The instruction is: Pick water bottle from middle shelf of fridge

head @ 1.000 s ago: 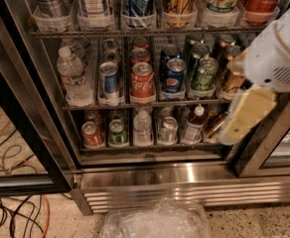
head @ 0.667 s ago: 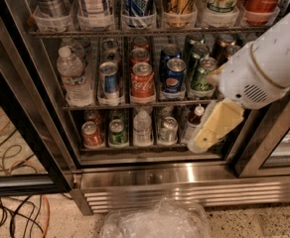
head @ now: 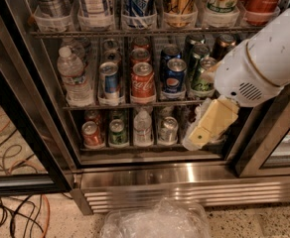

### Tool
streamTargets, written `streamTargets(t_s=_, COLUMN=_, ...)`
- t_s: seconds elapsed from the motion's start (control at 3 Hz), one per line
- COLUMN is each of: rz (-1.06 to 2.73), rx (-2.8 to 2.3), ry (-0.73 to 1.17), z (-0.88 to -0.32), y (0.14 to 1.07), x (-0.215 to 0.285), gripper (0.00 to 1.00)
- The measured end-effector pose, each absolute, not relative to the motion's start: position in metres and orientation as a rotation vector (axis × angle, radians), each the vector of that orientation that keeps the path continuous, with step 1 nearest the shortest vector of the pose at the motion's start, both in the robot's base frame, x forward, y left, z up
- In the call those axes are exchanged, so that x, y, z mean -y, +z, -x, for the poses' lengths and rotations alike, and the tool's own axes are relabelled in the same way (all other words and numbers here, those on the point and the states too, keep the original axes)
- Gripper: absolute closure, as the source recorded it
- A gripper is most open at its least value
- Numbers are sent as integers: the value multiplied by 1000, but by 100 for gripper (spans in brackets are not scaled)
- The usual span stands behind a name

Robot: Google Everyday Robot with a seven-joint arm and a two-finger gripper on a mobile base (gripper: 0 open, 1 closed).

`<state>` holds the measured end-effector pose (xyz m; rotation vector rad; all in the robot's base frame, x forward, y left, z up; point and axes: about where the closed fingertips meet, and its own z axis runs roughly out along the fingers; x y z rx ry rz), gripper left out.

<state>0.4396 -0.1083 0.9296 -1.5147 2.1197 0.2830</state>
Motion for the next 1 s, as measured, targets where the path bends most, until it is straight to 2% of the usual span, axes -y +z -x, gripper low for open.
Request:
streamTargets(t_s=0.33, rz=1501, rx=-2128, ry=272, z=-442, y=925, x=99, gripper=0)
streamTargets(t_s=1.0, rz=1321, rx=-2145, ry=454, z=-432, y=860, x=18, gripper=0)
